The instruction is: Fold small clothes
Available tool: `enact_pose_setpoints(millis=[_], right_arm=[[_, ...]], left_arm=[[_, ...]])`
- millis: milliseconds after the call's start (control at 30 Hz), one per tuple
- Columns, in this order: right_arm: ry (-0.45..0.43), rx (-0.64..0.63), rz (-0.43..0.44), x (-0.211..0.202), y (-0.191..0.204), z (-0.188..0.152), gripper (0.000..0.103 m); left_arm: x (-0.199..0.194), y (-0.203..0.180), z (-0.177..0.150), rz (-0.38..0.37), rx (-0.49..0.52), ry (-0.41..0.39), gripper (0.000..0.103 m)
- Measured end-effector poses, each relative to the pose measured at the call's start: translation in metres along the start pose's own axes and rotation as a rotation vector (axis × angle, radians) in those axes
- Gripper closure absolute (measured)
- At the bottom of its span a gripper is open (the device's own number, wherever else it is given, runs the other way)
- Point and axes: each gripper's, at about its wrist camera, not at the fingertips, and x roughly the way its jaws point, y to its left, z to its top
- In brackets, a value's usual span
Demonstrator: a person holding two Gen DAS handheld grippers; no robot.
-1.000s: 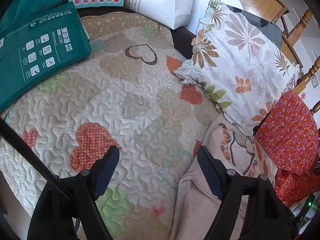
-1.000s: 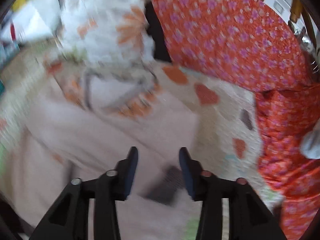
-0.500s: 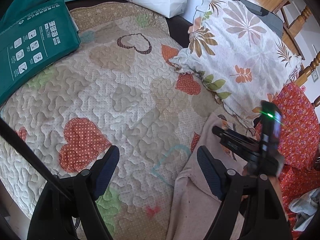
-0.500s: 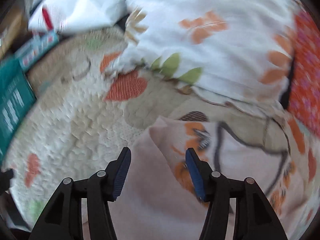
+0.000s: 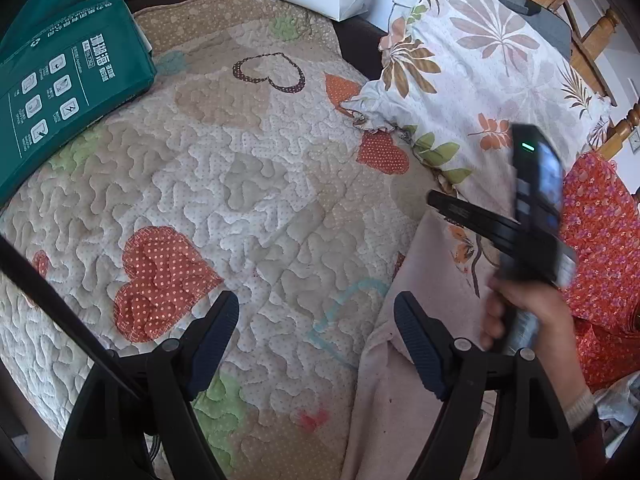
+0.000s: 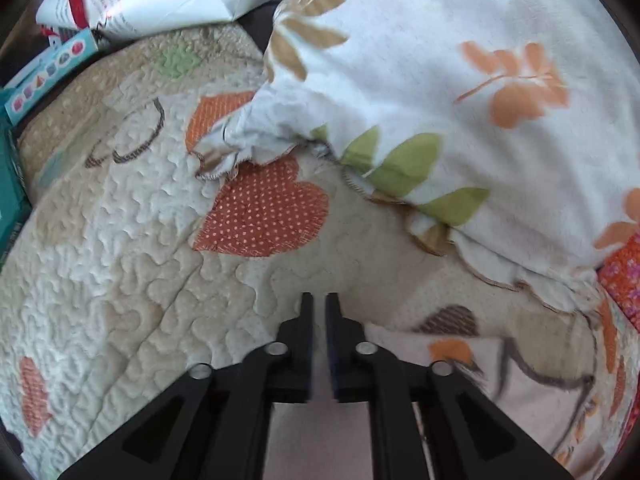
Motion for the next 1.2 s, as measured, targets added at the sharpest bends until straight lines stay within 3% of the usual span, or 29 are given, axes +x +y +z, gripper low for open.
enact_pose_setpoints(millis=[67, 167, 267, 400, 567, 700, 800, 900, 1067, 1200], right_arm=[[-0.033, 0.021, -0.016, -0.037, -0.019, -0.019, 0.055], [-0.026, 0.066, -0.025, -0.083, -0.056, -0.055, 0.055], [-0.013, 0.142, -0.101, -0.127, -0.106, -0.106, 0.053], [0.020, 0.329, -0.243, -0.186, -0.187, -0.202, 0.051], [0.067, 0.504, -0.312, -0.239, -0.244, -0.323, 0.047], [0.075, 0.683, -0.258, -0.246, -0.251, -0.405, 0.047], [0.032, 0.839, -0.152, -0.237, -0.245, -0.446, 0.047], [-0.003, 0.903, -0.092, -0.228, -0.231, -0.468, 0.046], [-0.078, 0.855, -0.097, -0.231, -0.204, -0.477, 0.038], [-0.116, 0.841, -0.053, -0.234, -0.198, -0.483, 0.037]], left_arm=[[-0.002, -0.001, -0.001, 0.001, 0.013, -0.005, 0.024], [-0.006, -0.002, -0.005, -0.008, 0.024, -0.008, 0.024], [-0.007, -0.004, -0.011, -0.020, 0.037, -0.002, 0.024], [-0.006, -0.013, -0.028, -0.015, 0.103, 0.011, 0.024], [0.000, -0.028, -0.064, -0.041, 0.208, 0.086, 0.024], [-0.002, -0.051, -0.100, -0.090, 0.327, 0.148, 0.024], [-0.008, -0.062, -0.128, -0.121, 0.400, 0.155, 0.024], [-0.009, -0.064, -0.151, -0.103, 0.433, 0.150, 0.024], [-0.008, -0.044, -0.172, -0.112, 0.364, 0.178, 0.028], [-0.008, -0.014, -0.183, -0.168, 0.219, 0.218, 0.033]])
